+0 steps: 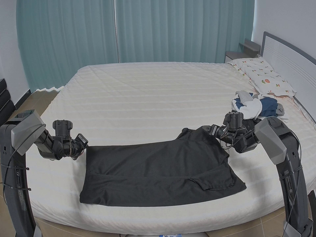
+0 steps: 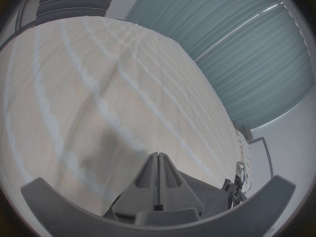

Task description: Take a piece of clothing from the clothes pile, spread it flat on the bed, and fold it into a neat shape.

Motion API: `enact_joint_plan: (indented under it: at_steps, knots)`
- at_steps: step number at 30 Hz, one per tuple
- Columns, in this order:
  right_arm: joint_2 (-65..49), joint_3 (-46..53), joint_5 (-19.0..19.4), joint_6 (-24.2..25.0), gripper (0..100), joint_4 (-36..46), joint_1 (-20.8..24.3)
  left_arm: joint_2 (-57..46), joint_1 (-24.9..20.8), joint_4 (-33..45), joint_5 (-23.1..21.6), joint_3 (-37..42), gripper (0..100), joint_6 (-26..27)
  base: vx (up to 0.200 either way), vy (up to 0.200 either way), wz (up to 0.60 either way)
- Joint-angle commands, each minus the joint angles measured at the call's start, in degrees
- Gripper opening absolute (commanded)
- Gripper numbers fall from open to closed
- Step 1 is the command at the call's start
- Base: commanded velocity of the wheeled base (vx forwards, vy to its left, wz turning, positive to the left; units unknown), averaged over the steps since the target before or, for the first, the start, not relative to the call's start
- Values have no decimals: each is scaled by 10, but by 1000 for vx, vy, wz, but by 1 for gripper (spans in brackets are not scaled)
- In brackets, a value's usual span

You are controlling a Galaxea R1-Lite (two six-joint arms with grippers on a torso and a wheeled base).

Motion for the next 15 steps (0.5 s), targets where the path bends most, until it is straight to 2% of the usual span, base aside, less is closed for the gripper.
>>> enact_joint_plan:
  at_steps: [1, 8, 15]
  knots:
    - [22, -22, -1, 2, 0, 0, 1, 0, 0, 0, 0, 1, 0, 0, 0, 0, 0]
    - [11, -7, 0, 7, 0, 7, -1, -1, 0, 0, 0, 0, 0, 0, 0, 0, 0]
    - [-43, 56, 12, 26, 0, -1, -8, -1, 0, 0, 0, -3, 0, -1, 0, 0, 0]
